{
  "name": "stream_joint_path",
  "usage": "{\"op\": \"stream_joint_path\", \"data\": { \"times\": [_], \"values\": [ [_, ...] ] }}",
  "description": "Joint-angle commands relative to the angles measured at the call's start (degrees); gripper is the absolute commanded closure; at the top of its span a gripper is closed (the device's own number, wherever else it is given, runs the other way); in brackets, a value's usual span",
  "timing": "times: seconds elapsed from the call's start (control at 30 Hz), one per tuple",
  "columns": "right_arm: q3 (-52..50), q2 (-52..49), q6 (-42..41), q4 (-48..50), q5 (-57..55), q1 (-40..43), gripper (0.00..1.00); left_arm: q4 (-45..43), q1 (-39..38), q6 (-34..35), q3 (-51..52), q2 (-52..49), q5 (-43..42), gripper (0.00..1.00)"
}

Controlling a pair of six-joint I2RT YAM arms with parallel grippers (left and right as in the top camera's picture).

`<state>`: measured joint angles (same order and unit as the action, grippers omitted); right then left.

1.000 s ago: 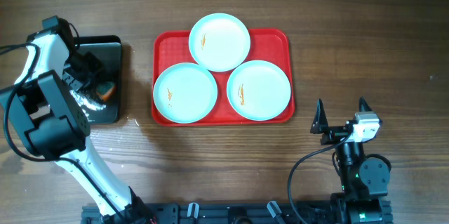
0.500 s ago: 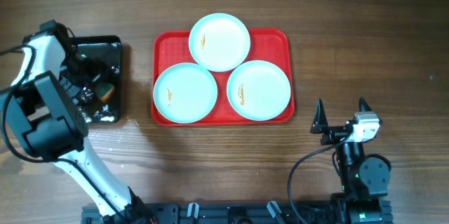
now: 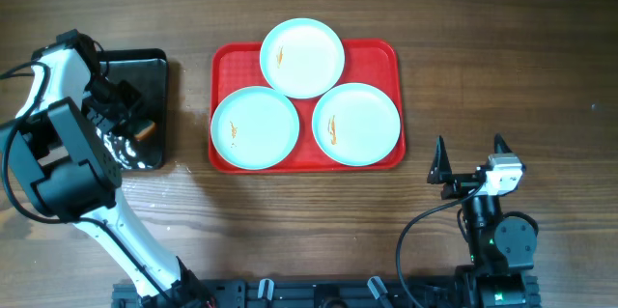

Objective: Clean dirty plates on tray and stack at the side
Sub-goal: 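Dip and rub the sponge in the water with the left gripper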

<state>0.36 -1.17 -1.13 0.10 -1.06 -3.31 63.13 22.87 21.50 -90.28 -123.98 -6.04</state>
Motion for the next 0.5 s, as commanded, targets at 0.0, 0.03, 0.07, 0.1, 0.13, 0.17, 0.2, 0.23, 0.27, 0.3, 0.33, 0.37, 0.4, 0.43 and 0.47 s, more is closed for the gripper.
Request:
{"op": "stream_joint_path", "data": {
  "times": [0.0, 0.03, 0.07, 0.1, 0.13, 0.17, 0.2, 0.23, 0.27, 0.3, 0.33, 0.37, 0.4, 0.43, 0.47],
  "values": [
    [-0.1, 0.4, 1.0, 0.3, 1.0, 0.3, 0.0, -1.0, -0.3, -0.2, 1.7, 0.4, -0.9, 0.93],
    [-0.1, 0.4, 1.0, 0.3, 1.0, 0.3, 0.0, -1.2, -0.3, -0.2, 1.9, 0.4, -0.9, 0.96],
    [-0.1, 0.4, 1.0, 0.3, 1.0, 0.3, 0.0, -1.4, -0.3, -0.3, 1.9, 0.4, -0.7, 0.96],
    [-0.1, 0.4, 1.0, 0.3, 1.0, 0.3, 0.0, -1.4, -0.2, -0.3, 1.9, 0.4, -0.1, 0.96],
    [-0.1, 0.4, 1.0, 0.3, 1.0, 0.3, 0.0, -1.4, -0.2, -0.3, 1.9, 0.4, 0.5, 0.96],
    [-0.1, 0.4, 1.0, 0.3, 1.0, 0.3, 0.0, -1.4, -0.2, -0.2, 1.9, 0.5, 1.0, 0.96],
    [-0.1, 0.4, 1.0, 0.3, 1.0, 0.3, 0.0, -1.4, -0.1, -0.3, 1.9, 0.5, 1.5, 0.68],
    [-0.1, 0.4, 1.0, 0.3, 1.0, 0.3, 0.0, -1.3, -0.1, -0.3, 1.9, 0.5, 1.9, 0.34],
    [-0.1, 0.4, 1.0, 0.3, 1.0, 0.3, 0.0, -1.4, 0.0, -0.3, 1.9, 0.5, 2.1, 0.0],
    [-0.1, 0.4, 1.0, 0.3, 1.0, 0.3, 0.0, -1.4, 0.1, -0.3, 1.9, 0.5, 2.4, 0.0],
    [-0.1, 0.4, 1.0, 0.3, 1.0, 0.3, 0.0, -1.7, 0.2, -0.2, 1.9, 0.5, 3.0, 0.0],
    [-0.1, 0.4, 1.0, 0.3, 1.0, 0.3, 0.0, -2.1, 0.3, -0.2, 1.9, 0.5, 3.4, 0.0],
    [-0.1, 0.4, 1.0, 0.3, 1.0, 0.3, 0.0, -2.5, 0.4, -0.2, 1.9, 0.5, 3.8, 0.0],
    [-0.1, 0.4, 1.0, 0.3, 1.0, 0.3, 0.0, -3.1, 0.5, -0.3, 1.9, 0.5, 4.6, 0.0],
    [-0.1, 0.4, 1.0, 0.3, 1.0, 0.3, 0.0, -3.6, 0.5, -0.2, 1.9, 0.5, 5.1, 0.0]
  ]
}}
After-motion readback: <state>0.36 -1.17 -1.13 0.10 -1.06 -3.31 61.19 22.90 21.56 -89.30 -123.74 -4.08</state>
